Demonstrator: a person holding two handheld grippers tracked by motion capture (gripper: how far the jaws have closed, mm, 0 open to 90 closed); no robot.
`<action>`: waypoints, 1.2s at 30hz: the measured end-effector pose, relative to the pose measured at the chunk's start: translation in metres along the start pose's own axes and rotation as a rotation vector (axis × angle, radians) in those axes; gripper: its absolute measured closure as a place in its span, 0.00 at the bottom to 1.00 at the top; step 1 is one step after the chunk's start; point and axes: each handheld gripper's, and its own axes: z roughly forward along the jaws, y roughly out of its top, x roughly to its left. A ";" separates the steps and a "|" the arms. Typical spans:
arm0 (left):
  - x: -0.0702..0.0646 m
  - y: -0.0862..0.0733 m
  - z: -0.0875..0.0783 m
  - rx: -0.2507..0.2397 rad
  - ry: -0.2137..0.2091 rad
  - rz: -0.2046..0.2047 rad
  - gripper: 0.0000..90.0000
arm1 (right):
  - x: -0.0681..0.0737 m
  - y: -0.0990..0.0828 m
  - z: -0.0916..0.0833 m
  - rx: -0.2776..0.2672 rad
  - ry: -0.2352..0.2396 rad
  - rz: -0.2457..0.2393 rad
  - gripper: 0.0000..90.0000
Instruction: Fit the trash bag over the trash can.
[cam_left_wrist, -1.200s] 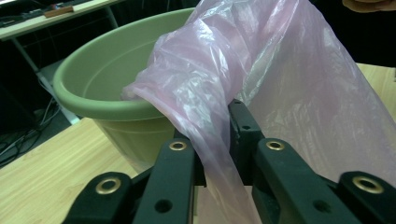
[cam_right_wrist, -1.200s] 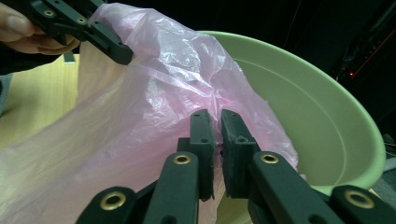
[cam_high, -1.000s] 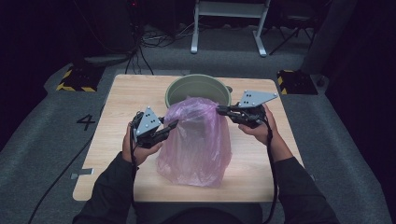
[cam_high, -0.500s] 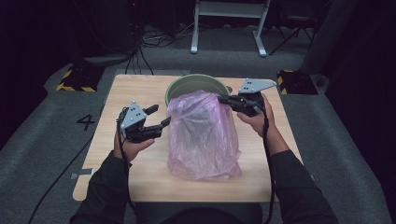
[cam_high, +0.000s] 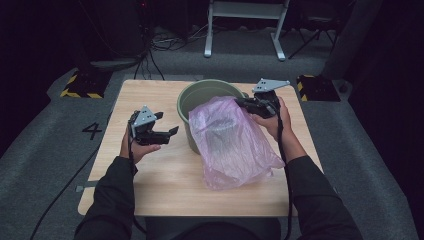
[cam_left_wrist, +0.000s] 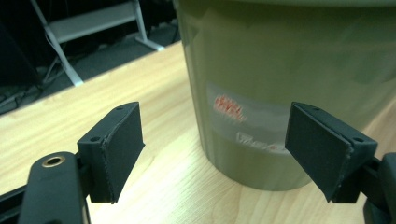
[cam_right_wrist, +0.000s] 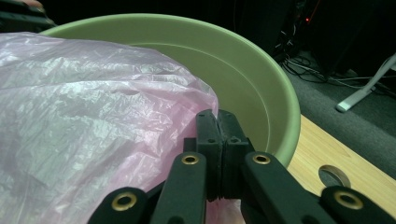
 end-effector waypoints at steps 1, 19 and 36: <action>0.000 0.000 0.000 0.000 0.000 0.000 0.21 | 0.000 0.000 0.000 0.000 0.000 0.000 1.00; -0.018 0.000 0.044 0.065 -0.111 0.038 0.23 | -0.008 -0.006 -0.001 0.039 -0.016 0.025 1.00; -0.070 0.013 0.013 0.004 -0.181 0.113 0.24 | -0.017 -0.012 -0.014 0.047 -0.056 0.050 1.00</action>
